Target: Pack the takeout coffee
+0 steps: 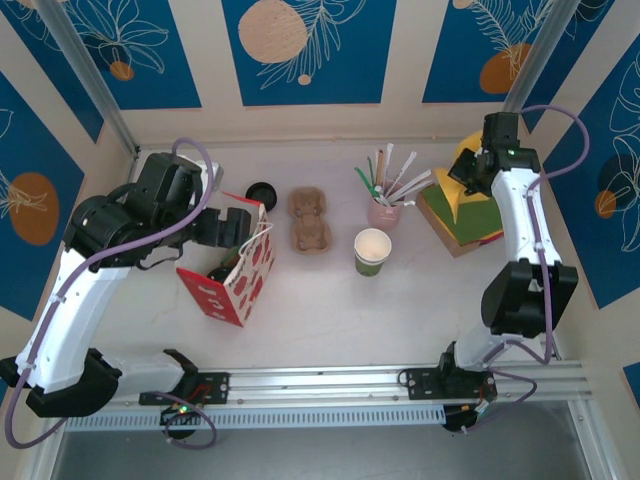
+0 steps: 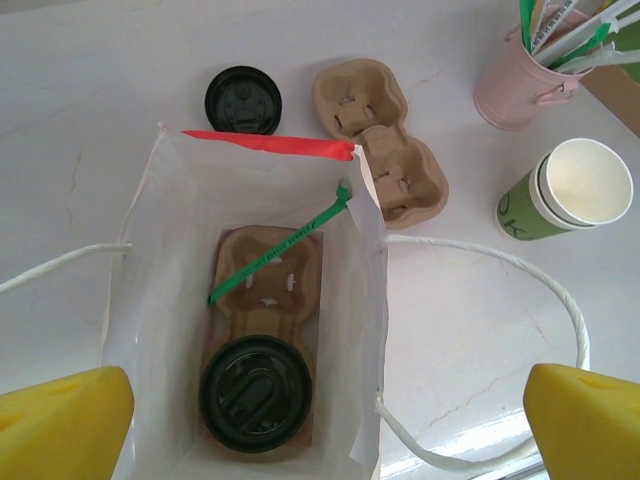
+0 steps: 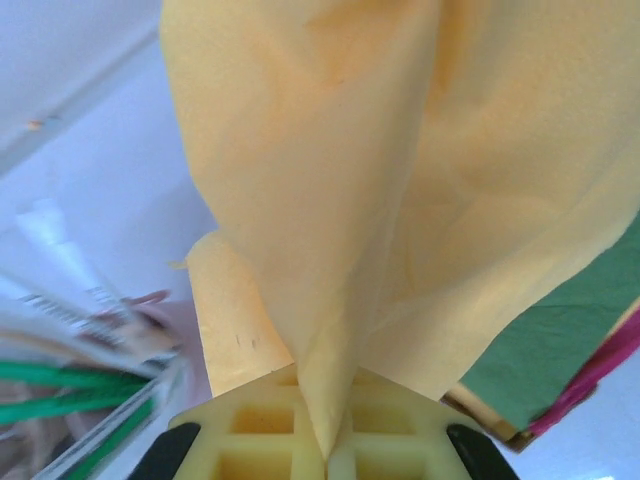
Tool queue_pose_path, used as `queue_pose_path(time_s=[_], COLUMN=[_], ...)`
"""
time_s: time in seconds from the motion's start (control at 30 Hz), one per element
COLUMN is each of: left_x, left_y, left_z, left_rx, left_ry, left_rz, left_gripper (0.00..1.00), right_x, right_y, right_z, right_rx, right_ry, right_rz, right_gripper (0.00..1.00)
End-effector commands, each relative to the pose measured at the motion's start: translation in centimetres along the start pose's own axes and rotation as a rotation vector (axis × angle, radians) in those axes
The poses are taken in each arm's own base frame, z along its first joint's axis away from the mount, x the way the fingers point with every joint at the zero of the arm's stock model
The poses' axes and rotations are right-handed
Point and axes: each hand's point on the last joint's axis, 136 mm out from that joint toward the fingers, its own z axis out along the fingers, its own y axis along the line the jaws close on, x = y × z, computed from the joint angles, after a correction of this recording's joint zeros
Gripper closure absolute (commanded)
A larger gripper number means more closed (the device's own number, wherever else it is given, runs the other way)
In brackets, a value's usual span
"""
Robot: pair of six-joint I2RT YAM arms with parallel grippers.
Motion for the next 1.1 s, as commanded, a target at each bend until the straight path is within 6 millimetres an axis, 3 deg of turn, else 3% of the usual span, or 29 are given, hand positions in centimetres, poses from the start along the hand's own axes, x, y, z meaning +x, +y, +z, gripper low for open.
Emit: queue_pose_path(time_s=[0.0, 0.37, 0.67, 0.87, 1.07], left_x=[-0.8, -0.9, 0.1, 0.9, 1.6], left_y=[0.8, 1.8, 4.0, 4.5, 4.8], left_z=[-0.4, -1.4, -3.3, -4.3, -4.8], left_rx=[-0.034, -0.072, -0.158, -0.156, -0.155], left_ry=[-0.044, -0.079, -0.106, -0.115, -0.121], left_rz=[-0.034, -0.093, -0.147, -0.173, -0.193], left_gripper=[0.0, 0.0, 0.0, 0.0, 0.0], right_x=[0.1, 1.0, 3.1, 4.5, 4.7], right_y=[3.4, 14.2, 21.9, 25.3, 25.7], right_z=[-3.3, -13.0, -18.3, -19.8, -19.2], right_rx=[-0.138, -0.437, -0.644, -0.691, -0.665], right_ry=[-0.034, -0.182, -0.223, -0.23, -0.231], right_rz=[-0.005, -0.216, -0.326, -0.393, -0.4], right_gripper=[1.0, 1.0, 1.0, 1.0, 1.0])
